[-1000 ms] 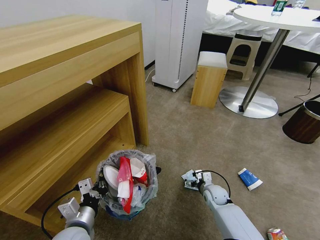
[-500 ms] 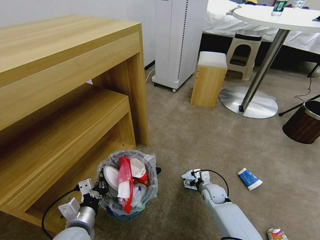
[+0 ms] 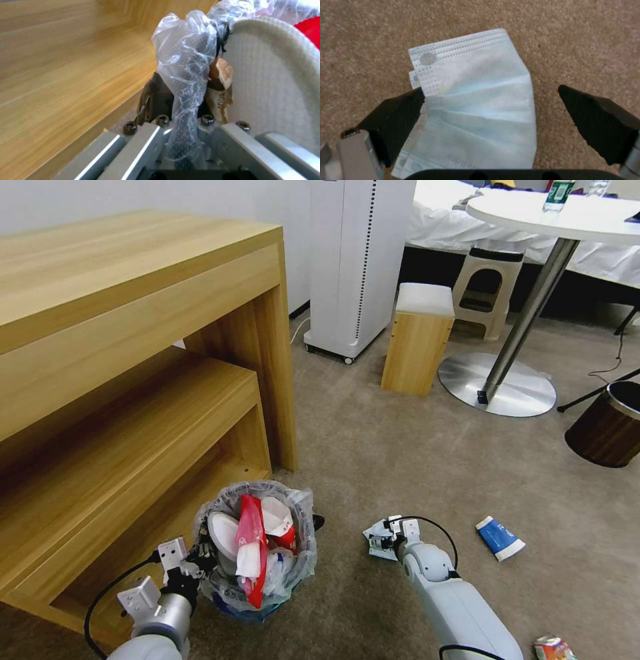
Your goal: Pick up the trash bin and place the garbage on the floor into it.
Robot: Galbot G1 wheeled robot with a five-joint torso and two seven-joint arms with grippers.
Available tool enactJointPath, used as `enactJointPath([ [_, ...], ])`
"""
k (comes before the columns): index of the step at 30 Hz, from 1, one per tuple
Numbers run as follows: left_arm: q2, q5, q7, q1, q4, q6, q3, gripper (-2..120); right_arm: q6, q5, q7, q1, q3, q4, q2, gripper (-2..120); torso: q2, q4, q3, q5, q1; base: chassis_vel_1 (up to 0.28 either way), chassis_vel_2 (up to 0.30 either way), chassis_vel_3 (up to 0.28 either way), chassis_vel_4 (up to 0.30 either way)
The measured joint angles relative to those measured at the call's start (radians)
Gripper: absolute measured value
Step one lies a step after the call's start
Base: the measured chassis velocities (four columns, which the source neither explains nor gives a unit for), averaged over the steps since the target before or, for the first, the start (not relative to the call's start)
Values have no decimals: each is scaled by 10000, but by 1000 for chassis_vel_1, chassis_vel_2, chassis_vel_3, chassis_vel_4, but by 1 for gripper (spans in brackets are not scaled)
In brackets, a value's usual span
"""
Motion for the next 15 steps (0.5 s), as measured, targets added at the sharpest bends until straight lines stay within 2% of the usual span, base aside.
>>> enactJointPath([
  [15, 35, -11, 21, -7, 48, -68, 0, 1, 226, -343, 161, 113, -27, -413, 172, 100, 0, 1, 0, 0, 0, 0, 0, 0, 0],
])
